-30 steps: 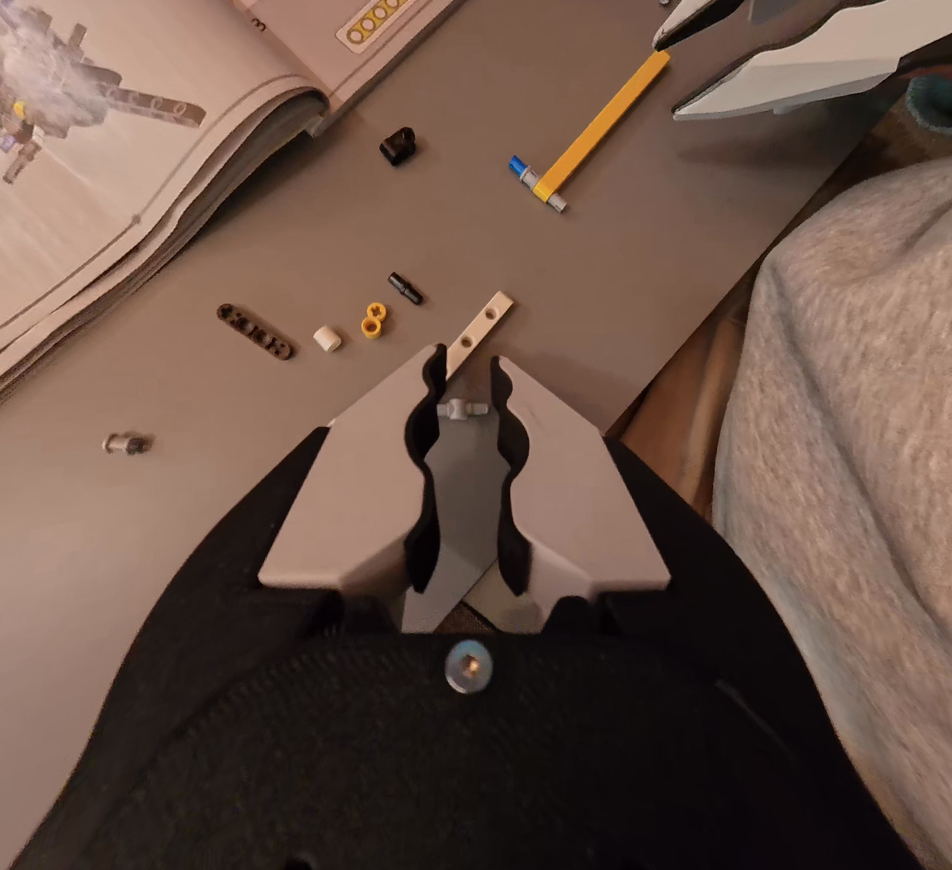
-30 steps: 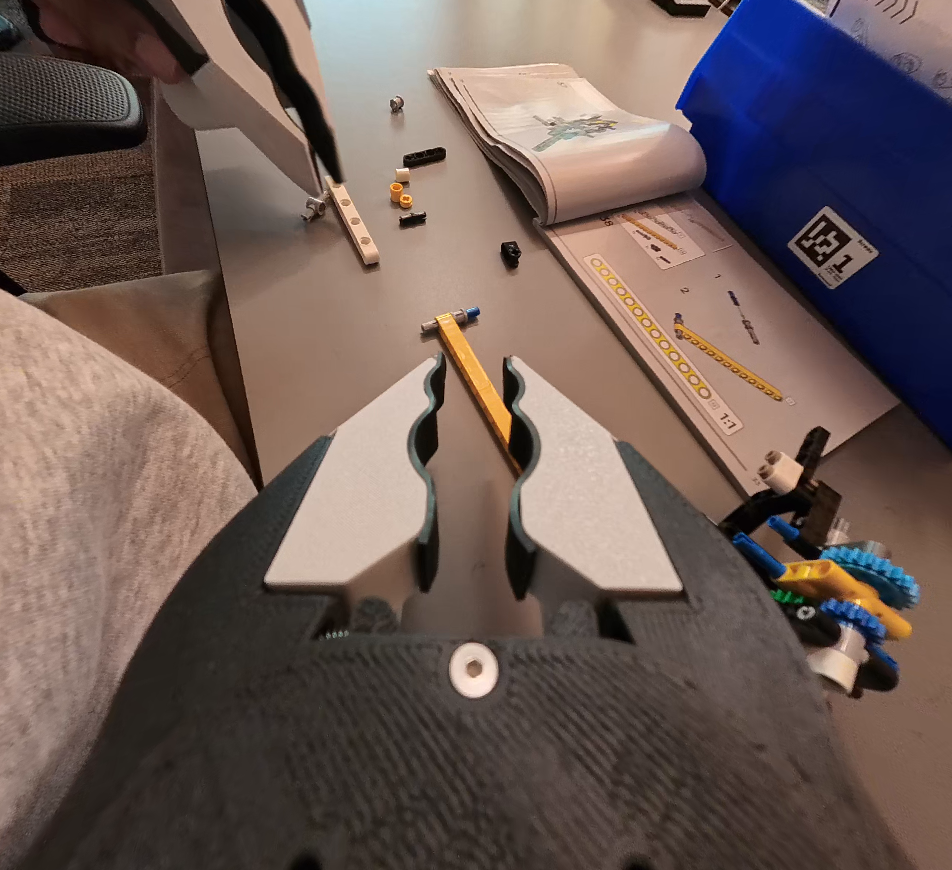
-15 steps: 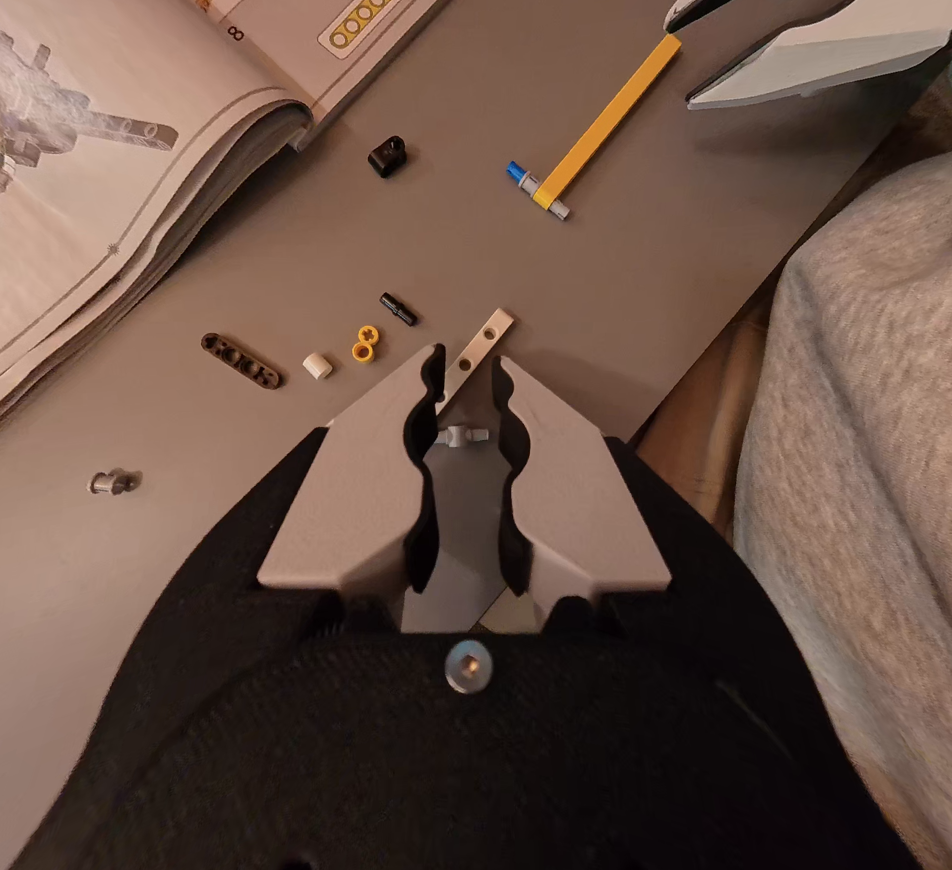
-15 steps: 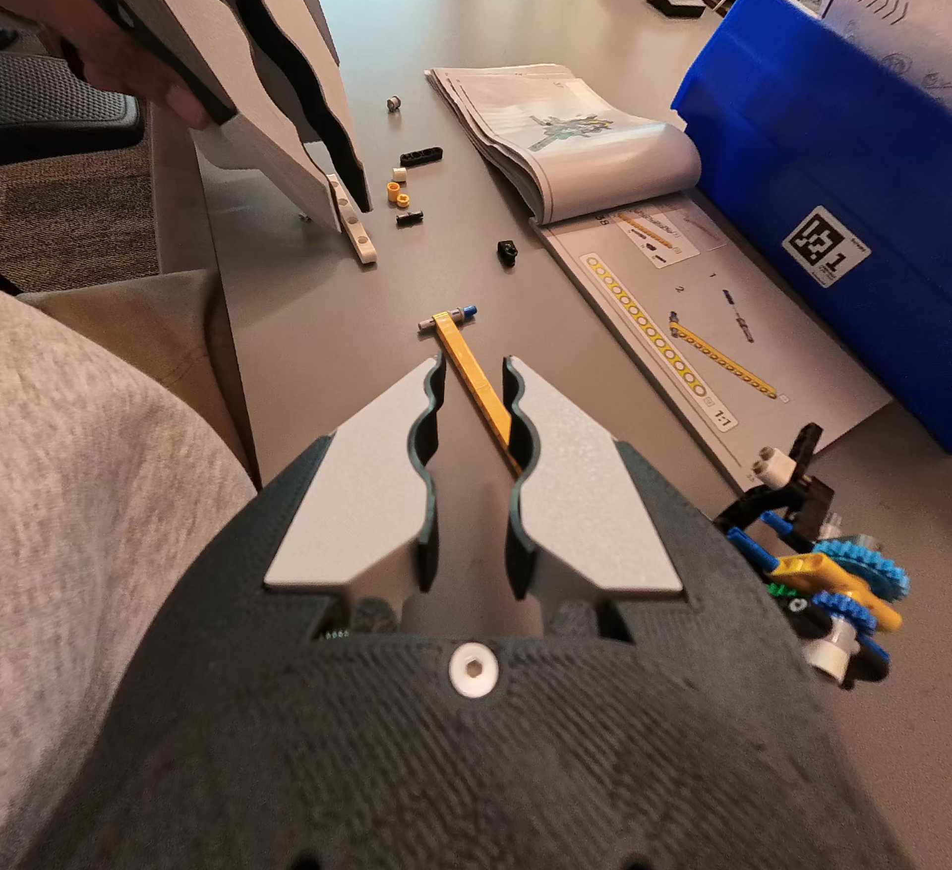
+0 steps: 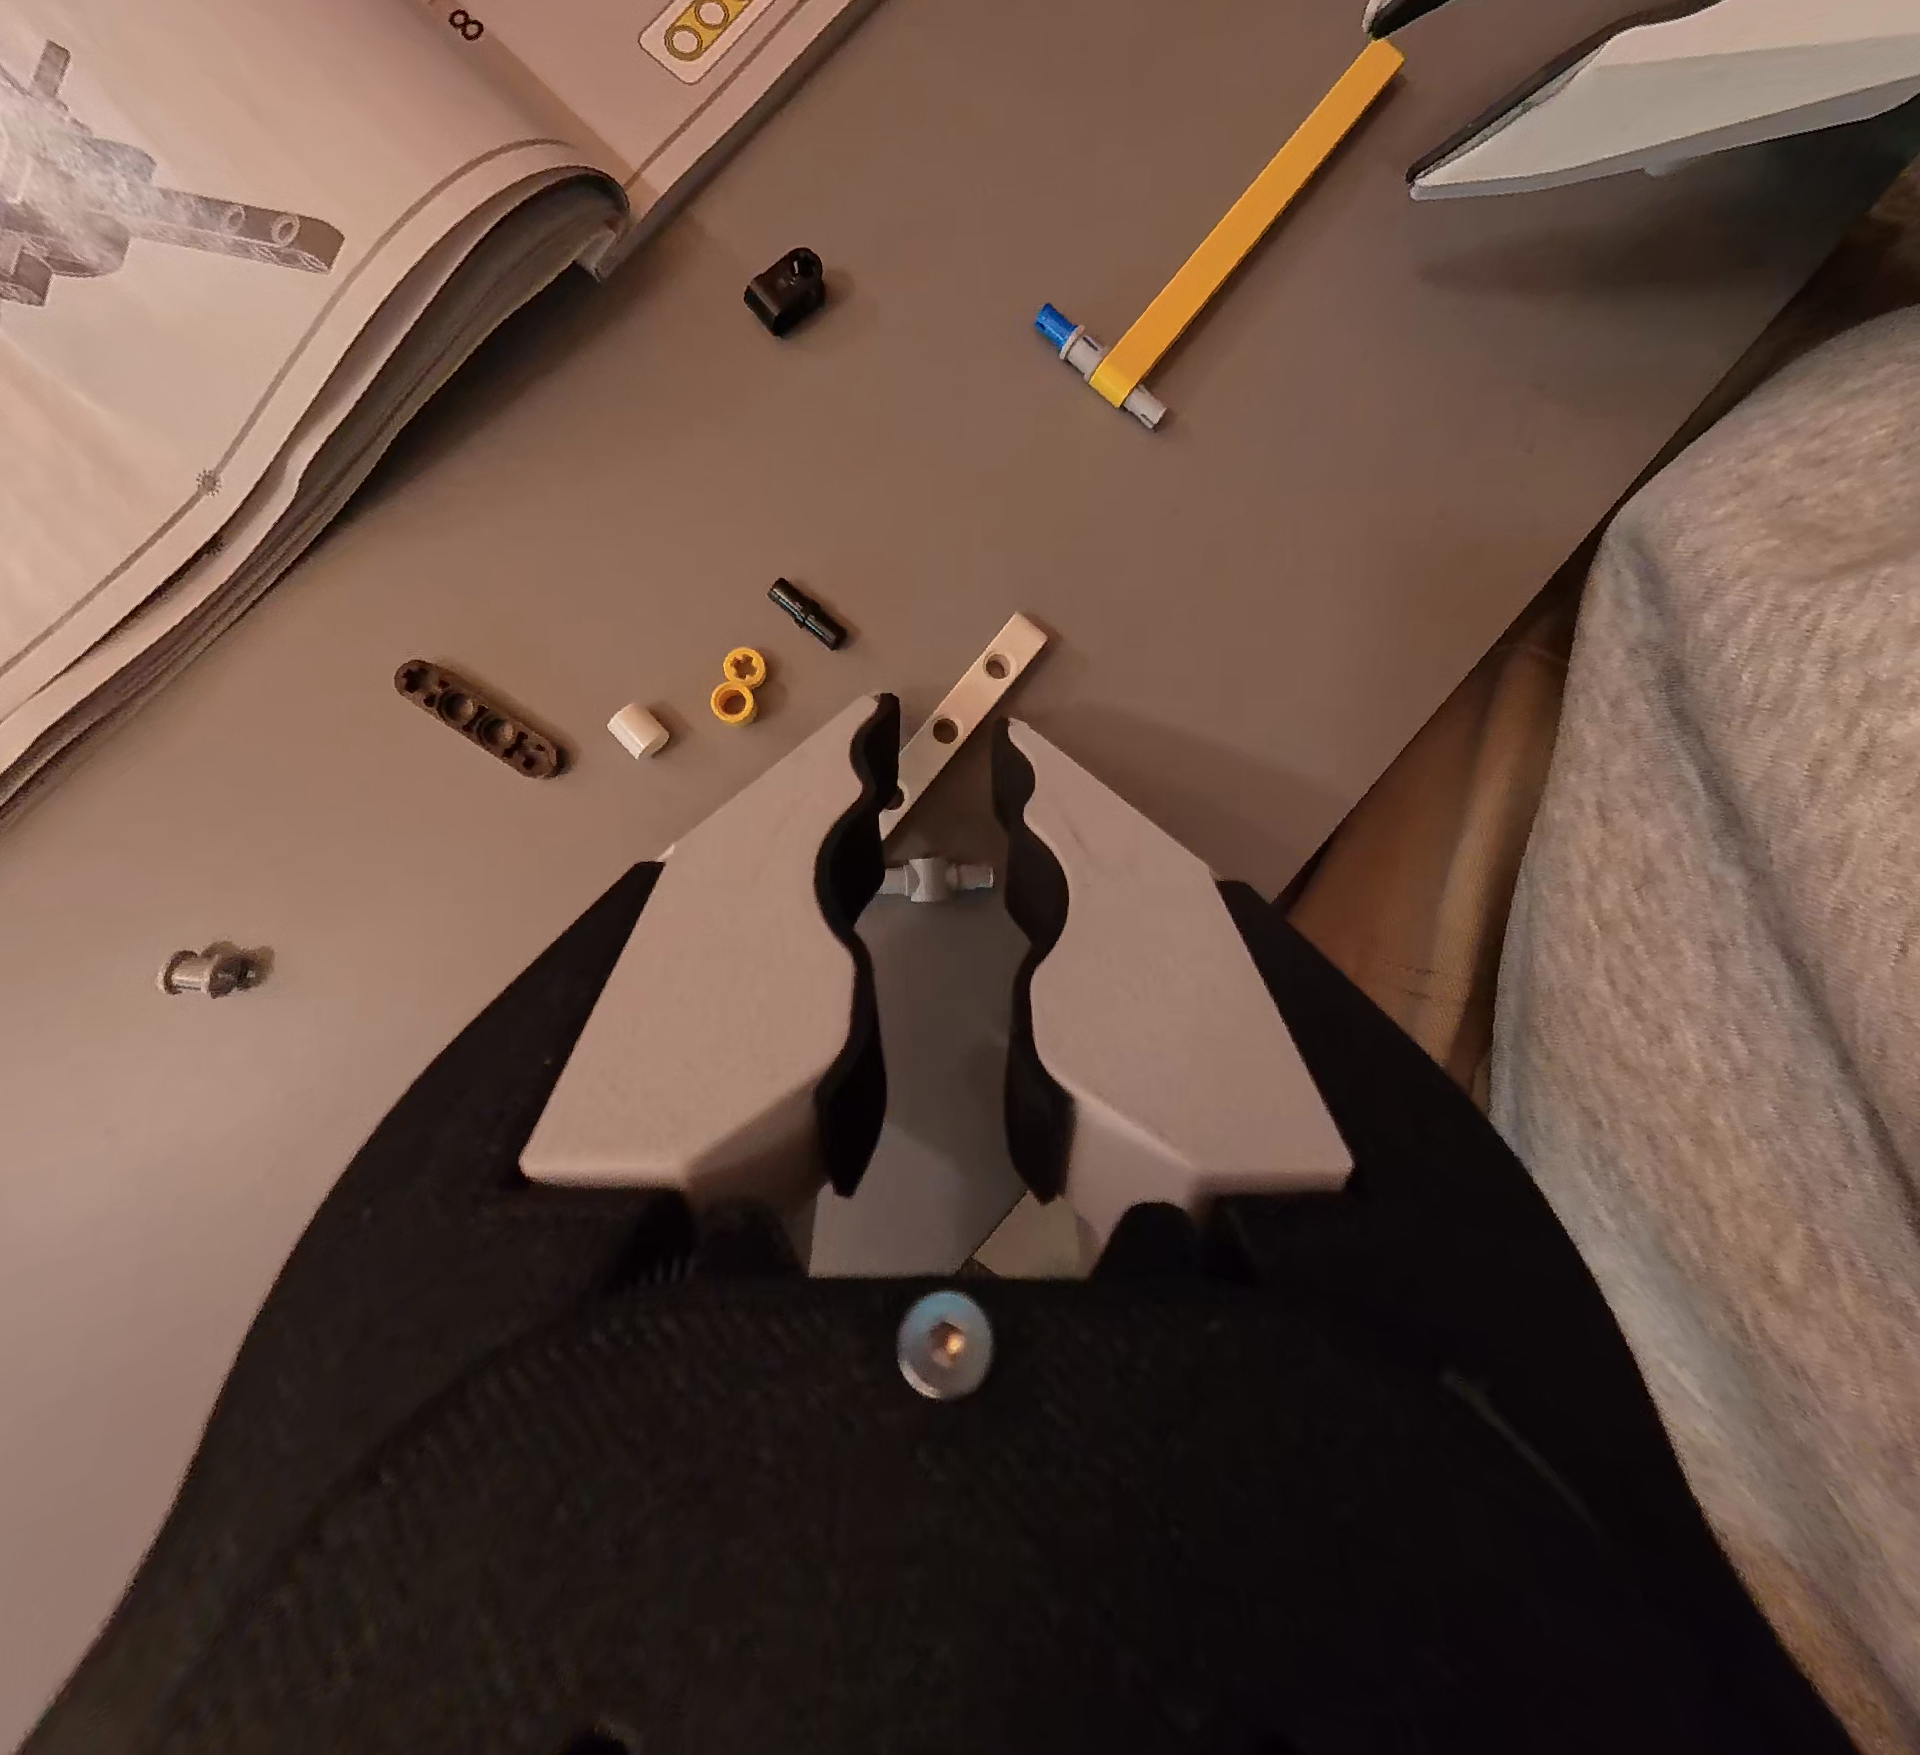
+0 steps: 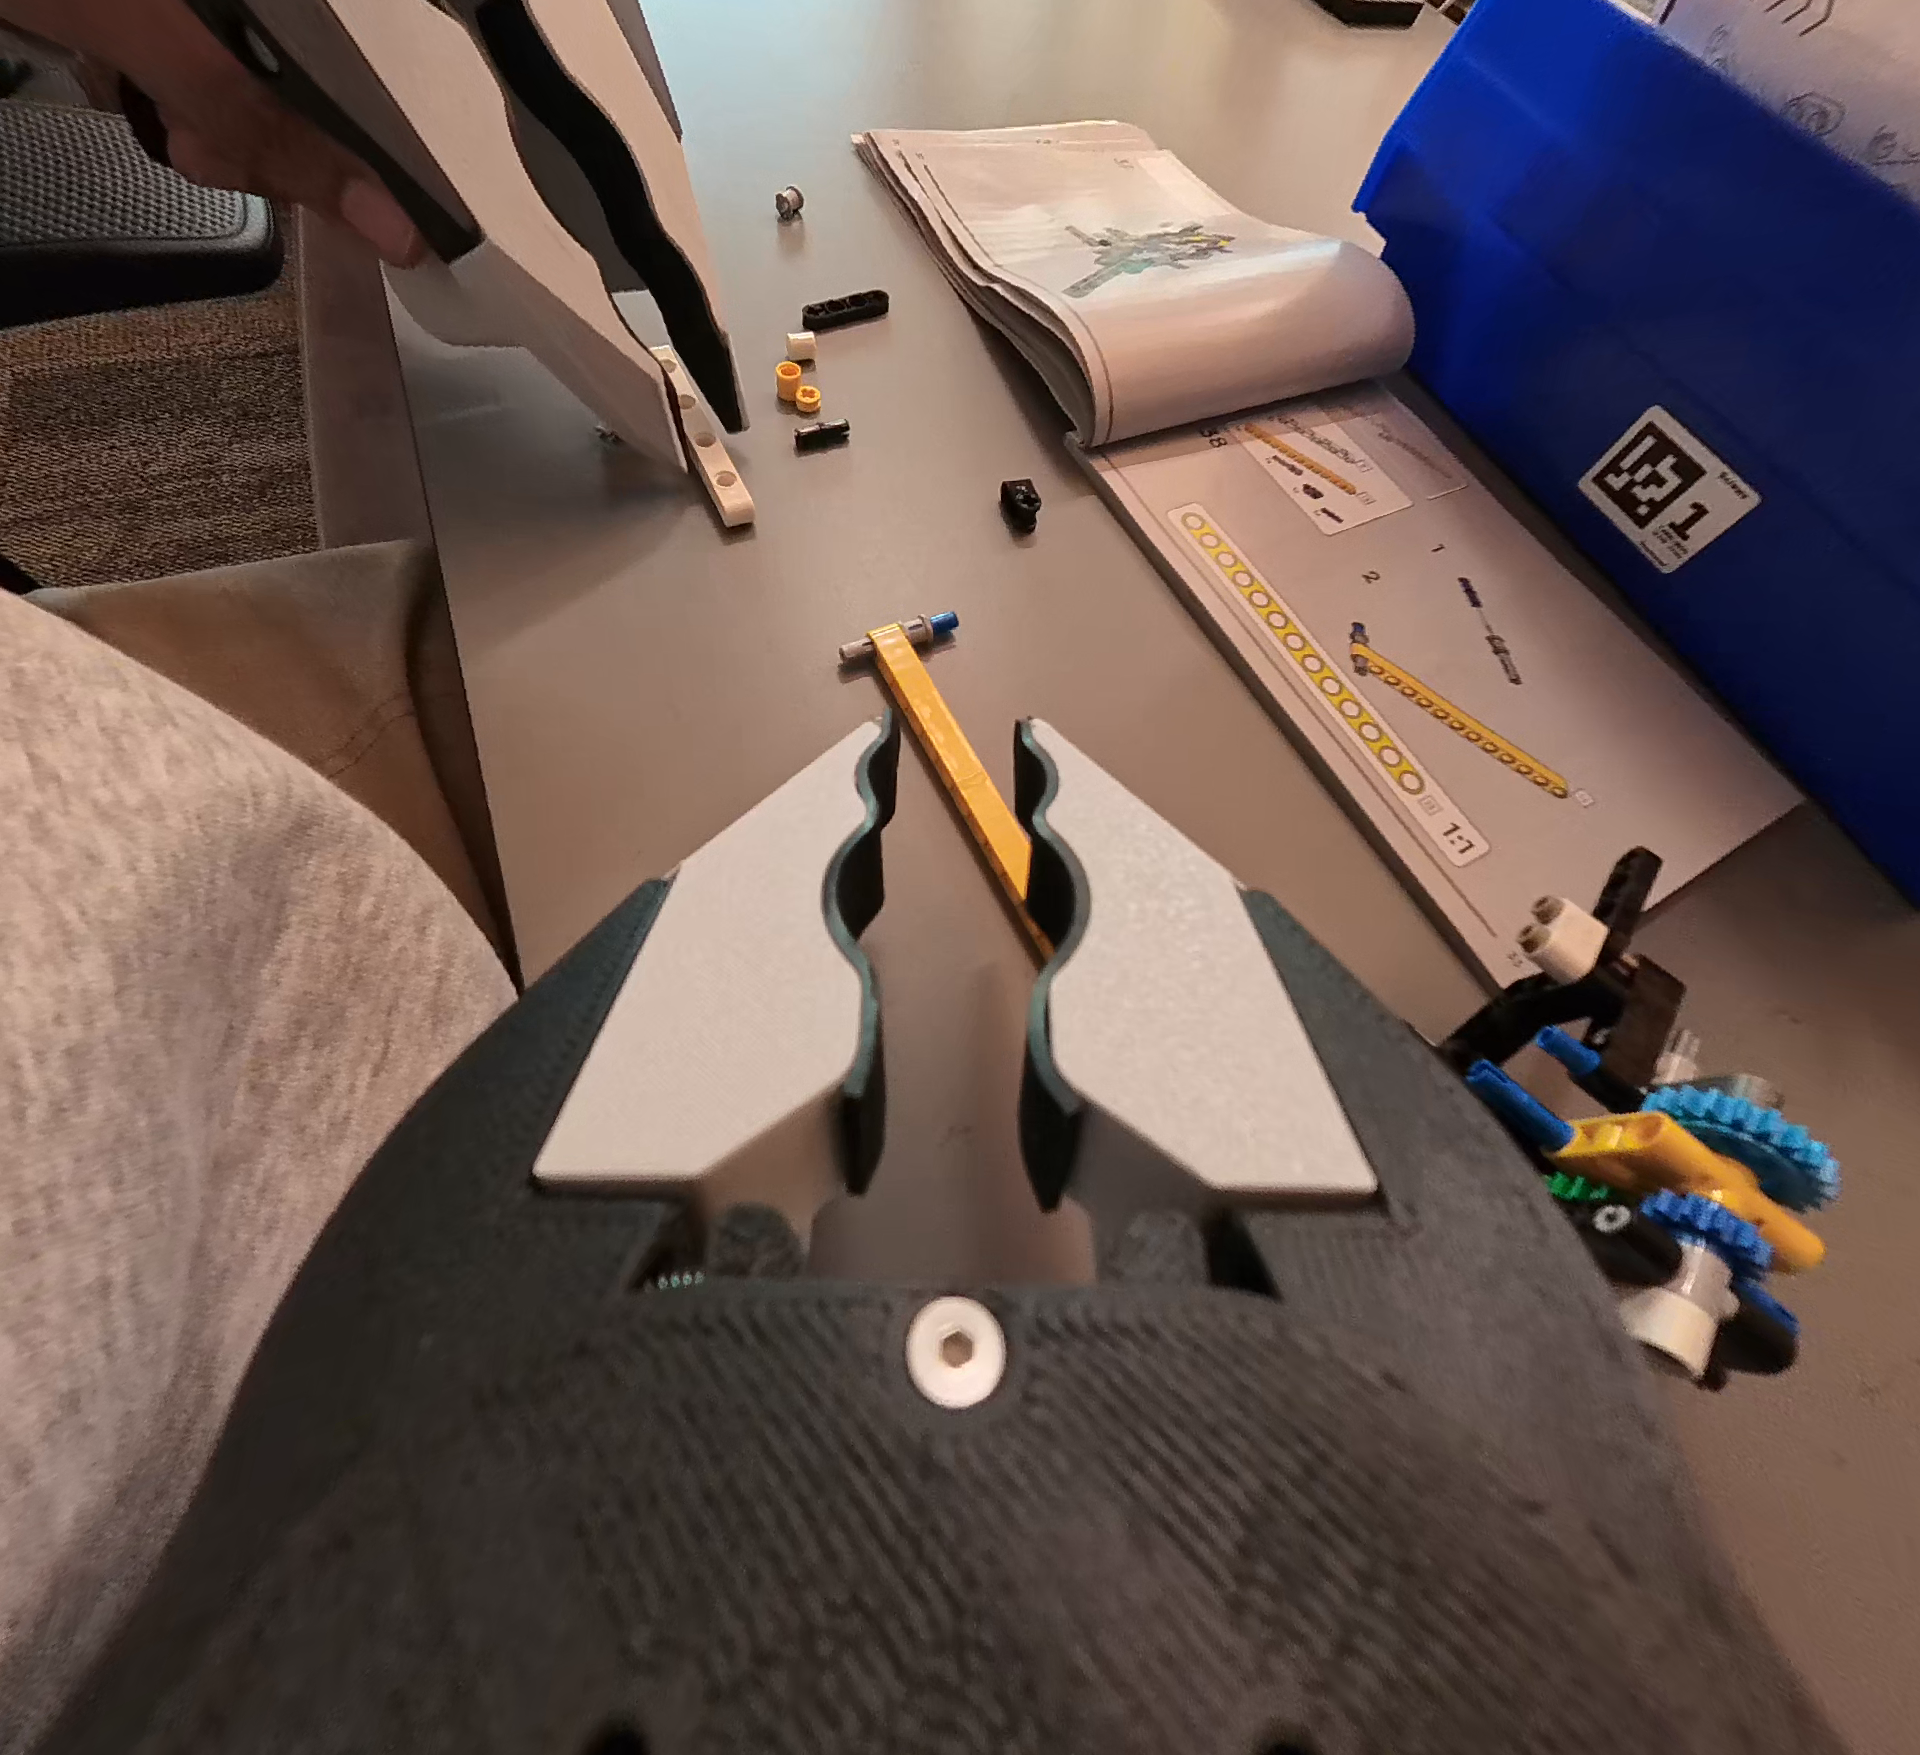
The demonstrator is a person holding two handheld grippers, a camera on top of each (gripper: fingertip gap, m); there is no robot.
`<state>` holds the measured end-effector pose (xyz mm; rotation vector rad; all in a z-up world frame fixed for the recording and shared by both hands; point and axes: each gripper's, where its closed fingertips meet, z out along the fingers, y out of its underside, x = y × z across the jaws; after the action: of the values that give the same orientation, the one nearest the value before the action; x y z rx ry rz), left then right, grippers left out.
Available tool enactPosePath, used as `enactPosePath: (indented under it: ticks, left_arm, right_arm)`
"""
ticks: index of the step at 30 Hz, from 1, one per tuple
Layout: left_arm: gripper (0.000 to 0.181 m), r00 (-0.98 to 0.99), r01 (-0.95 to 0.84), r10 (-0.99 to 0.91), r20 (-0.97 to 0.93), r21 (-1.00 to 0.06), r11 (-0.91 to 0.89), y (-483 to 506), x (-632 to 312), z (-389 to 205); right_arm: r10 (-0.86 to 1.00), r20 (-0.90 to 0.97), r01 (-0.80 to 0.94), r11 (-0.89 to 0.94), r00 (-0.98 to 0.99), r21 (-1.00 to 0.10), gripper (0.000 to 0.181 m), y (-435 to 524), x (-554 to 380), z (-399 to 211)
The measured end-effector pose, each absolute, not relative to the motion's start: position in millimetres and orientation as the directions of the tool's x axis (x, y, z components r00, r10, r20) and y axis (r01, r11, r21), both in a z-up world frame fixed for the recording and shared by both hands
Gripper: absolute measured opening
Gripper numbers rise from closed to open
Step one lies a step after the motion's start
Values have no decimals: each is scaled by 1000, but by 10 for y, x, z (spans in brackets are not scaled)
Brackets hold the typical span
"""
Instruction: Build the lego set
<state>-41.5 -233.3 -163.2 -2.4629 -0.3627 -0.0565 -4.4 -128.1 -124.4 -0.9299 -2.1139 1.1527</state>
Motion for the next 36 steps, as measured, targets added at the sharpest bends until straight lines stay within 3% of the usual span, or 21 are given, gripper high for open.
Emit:
enactPosePath:
  ticks: [1, 22, 36]
  left_arm:
    - [15, 961, 274, 245, 131, -595, -756, -2329, -414, -1630]
    - [16, 954, 291, 275, 119, -591, -753, -2476, -496, -1608]
    - [7, 980, 200, 154, 128, -626, -754, -2172, -303, -1554]
  right_arm:
    - [782, 138, 308, 392, -607, -867, 20, -1280, -45, -1244]
    - [781, 142, 306, 395, -608, -866, 20, -1299, -43, -1244]
    - [783, 144, 304, 394, -605, -868, 20, -1292, -50, -1239]
